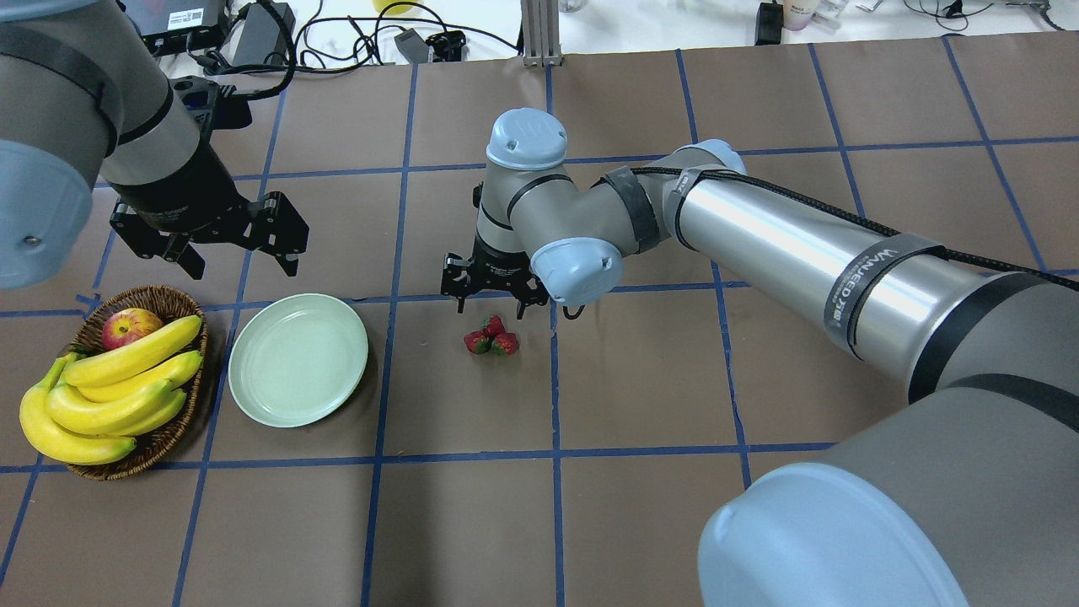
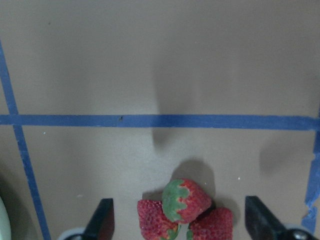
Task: Collect all strawberries into plate
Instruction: 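Carry the strawberry over and release it beside the other two, then raise the right gripper away while the left arm moves toward the strawberries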
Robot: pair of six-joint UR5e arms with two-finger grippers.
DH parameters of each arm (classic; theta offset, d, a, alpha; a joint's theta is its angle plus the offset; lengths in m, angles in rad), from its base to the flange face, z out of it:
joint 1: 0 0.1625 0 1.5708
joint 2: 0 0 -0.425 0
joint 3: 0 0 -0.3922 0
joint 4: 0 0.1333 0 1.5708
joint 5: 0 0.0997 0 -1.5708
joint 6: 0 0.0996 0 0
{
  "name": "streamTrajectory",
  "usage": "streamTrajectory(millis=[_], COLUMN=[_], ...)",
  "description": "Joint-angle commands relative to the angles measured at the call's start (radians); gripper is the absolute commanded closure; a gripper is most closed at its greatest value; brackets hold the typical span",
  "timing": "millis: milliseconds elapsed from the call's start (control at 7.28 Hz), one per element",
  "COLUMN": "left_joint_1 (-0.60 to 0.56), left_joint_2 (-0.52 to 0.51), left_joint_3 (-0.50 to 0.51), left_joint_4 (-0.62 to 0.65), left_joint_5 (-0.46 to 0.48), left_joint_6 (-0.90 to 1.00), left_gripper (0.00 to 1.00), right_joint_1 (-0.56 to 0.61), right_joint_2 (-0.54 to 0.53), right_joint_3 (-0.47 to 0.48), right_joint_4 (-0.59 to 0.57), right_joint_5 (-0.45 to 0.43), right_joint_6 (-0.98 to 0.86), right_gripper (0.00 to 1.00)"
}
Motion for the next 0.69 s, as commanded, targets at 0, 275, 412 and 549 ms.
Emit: streamTrajectory(millis=[0, 275, 412, 549], left_joint_1=[0.001, 0.001, 0.002, -0.001], left_joint_2=[-0.001, -0.001, -0.006, -0.008], left_joint_3=[0.005, 0.002, 0.002, 0.002], left_joint_4=[0.001, 0.039, 0.039, 0.053], left_joint_5=[-0.001, -0.001, 0.000, -0.009], left_joint_6=[0.000, 0.000, -0.006, -0.018], left_gripper=[0.00, 0.00, 0.00, 0.00], right_joint_1=[-0.010, -0.068, -0.139, -0.208], right_joint_2=[-0.072, -0.224, -0.296, -0.379], right_joint_3=[0.000, -0.002, -0.006, -0.006], right_joint_4=[0.014, 0.160, 0.255, 0.338], right_joint_5=[-0.030, -0.121, -0.126, -0.158], right_joint_6=[-0.028, -0.111, -0.186, -0.262], right_gripper=[0.00, 0.00, 0.00, 0.00])
